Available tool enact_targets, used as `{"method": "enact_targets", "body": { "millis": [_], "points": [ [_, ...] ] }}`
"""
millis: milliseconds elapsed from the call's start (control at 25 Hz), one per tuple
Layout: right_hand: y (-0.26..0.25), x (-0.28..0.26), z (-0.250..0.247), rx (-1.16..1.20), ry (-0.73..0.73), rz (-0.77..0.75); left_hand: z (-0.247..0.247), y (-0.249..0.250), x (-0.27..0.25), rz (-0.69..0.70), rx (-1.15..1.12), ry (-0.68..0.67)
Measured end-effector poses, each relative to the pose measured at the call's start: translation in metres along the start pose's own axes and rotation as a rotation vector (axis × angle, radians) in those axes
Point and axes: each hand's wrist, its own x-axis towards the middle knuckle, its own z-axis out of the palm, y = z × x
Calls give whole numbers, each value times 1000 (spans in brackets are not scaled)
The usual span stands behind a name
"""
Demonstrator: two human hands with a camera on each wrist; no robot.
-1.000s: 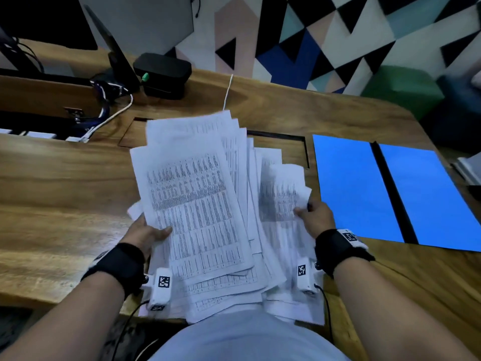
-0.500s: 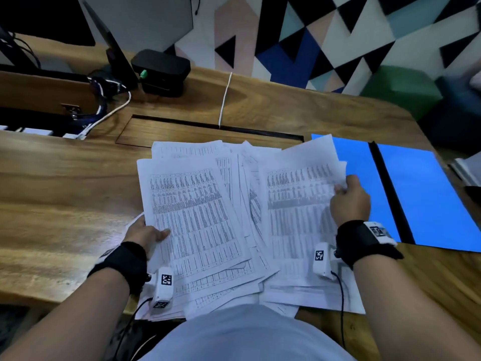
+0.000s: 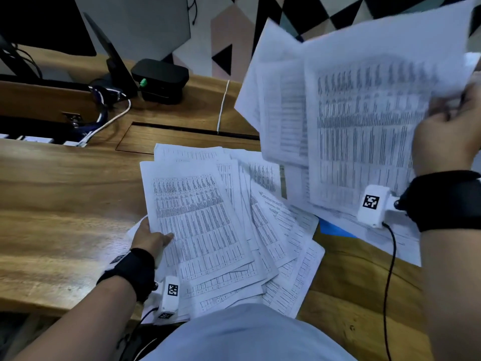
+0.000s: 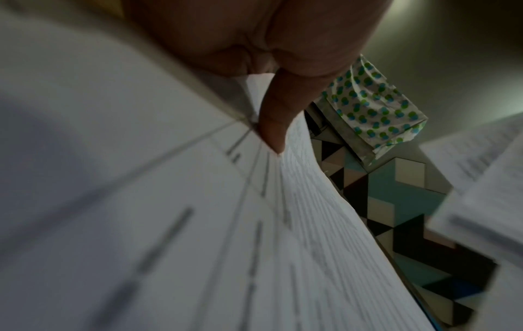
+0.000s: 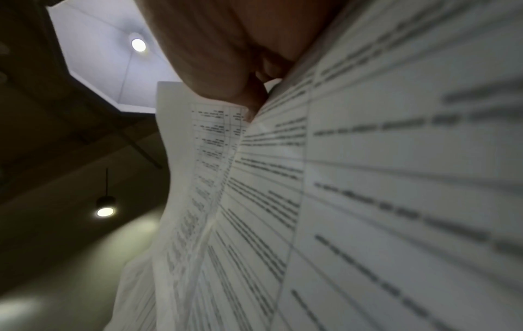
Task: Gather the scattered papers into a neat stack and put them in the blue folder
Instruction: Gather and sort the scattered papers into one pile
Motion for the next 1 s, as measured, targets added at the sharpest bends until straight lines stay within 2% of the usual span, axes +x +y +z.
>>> {"method": "enact_targets", "body": {
  "millis": [120, 240, 320, 480, 560, 680, 760, 840, 1000],
  "points": [
    [-1, -11, 2, 120, 22, 117, 8, -6, -12, 108, -112, -33],
    [5, -39, 13, 176, -23, 327, 9, -14, -14, 165, -57, -142],
    [15, -70, 28, 182, -62, 471, 12, -14, -16, 120, -71, -156],
    [27, -165, 50, 33, -192, 693, 16, -19, -14, -106, -348, -257],
    [33, -204, 56, 7, -333, 761, 16, -28, -8, -137, -291, -280],
    [45, -242, 61, -23, -604, 826, 22, -35, -7, -84, -83, -177],
    [50, -252, 61, -4, -736, 840, 26, -34, -5, -95, -14, -61],
    [54, -246, 60, -44, -853, 784, 28, -30, 1, -89, -49, -15],
    [62, -219, 52, -185, -1040, 670, 26, -17, 9, -81, 43, 15]
  ]
}}
